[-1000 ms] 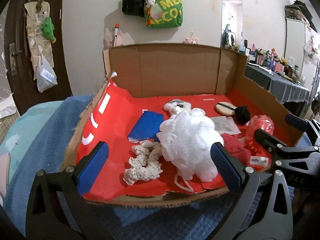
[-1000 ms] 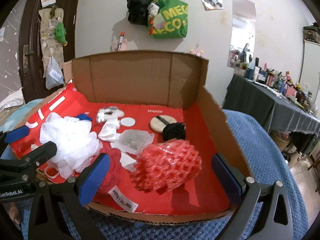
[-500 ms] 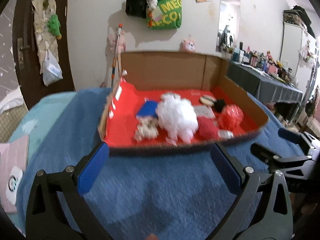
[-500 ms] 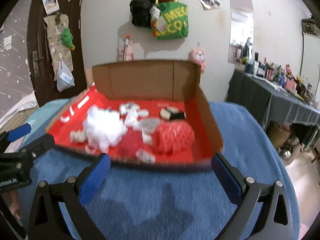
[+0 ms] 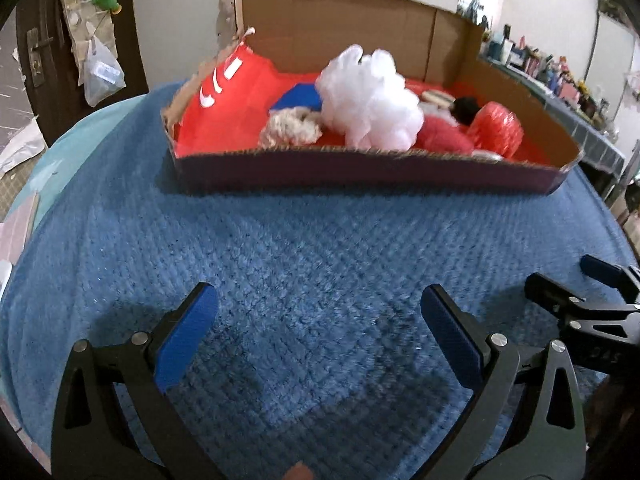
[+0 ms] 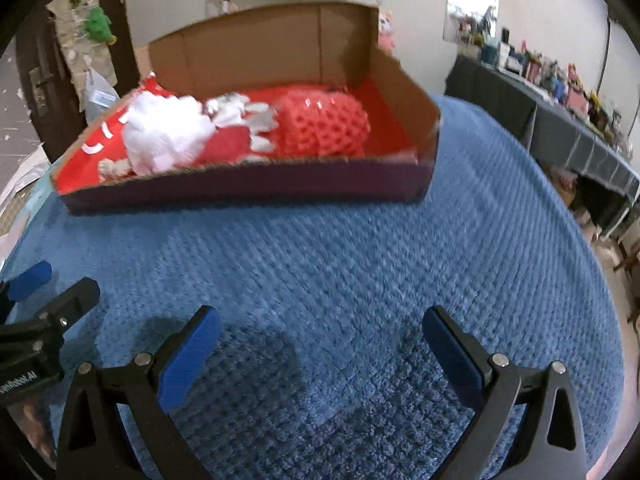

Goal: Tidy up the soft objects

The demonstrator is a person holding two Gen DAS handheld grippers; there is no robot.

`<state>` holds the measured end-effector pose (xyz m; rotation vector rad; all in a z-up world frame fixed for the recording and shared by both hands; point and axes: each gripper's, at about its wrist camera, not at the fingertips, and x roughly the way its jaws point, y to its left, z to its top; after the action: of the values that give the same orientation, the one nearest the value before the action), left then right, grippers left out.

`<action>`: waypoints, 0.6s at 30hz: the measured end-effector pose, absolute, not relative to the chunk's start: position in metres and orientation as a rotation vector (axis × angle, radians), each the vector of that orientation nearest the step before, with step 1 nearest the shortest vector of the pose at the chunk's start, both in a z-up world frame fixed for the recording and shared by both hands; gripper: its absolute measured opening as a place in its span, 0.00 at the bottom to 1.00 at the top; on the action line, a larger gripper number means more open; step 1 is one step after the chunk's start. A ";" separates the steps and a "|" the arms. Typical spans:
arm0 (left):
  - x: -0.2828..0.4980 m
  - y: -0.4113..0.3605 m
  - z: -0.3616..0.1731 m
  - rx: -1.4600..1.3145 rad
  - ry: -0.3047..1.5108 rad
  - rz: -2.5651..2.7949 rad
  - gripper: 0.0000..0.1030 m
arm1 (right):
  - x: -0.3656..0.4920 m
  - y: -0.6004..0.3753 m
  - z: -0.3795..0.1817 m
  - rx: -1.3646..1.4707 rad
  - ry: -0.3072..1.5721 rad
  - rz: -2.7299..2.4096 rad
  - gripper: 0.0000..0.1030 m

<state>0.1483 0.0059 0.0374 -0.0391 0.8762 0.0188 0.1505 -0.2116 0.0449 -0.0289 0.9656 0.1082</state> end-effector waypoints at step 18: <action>0.155 0.000 0.024 -0.014 0.922 0.036 1.00 | 0.145 -0.205 0.038 -0.062 0.972 0.068 1.00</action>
<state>0.1554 -0.0004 0.0240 -0.0136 0.9217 0.0358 0.1451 -0.2045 0.0377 -0.0620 0.9715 0.0675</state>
